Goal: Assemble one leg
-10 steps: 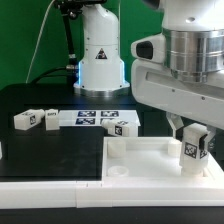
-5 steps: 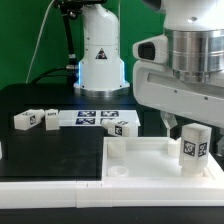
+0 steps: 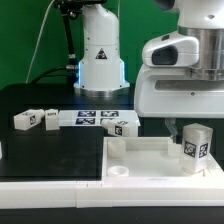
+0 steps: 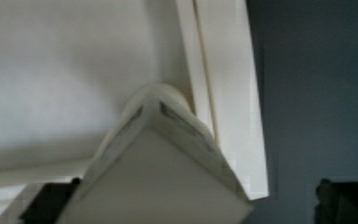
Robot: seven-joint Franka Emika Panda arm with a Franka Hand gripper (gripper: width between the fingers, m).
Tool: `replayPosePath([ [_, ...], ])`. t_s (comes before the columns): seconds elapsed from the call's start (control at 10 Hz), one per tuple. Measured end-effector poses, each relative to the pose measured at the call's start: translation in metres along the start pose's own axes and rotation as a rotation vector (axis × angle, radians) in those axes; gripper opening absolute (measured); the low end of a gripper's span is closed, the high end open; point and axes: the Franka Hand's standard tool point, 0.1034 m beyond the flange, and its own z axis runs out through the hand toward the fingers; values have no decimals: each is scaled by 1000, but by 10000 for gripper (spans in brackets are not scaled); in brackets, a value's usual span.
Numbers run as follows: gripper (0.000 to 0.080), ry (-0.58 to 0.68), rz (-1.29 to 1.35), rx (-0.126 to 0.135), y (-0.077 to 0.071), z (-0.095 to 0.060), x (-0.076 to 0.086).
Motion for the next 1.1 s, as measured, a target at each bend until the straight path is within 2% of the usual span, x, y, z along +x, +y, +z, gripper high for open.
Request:
replayPosePath([
  [0.4, 649, 1, -371, -11, 2, 0, 1],
  [0.7, 649, -3, -683, -29, 8, 0, 2],
  [0.9, 649, -4, -682, -28, 9, 0, 2],
  [1.0, 536, -4, -682, -28, 9, 0, 2],
  [1.1, 536, -4, -682, -28, 9, 1, 2],
])
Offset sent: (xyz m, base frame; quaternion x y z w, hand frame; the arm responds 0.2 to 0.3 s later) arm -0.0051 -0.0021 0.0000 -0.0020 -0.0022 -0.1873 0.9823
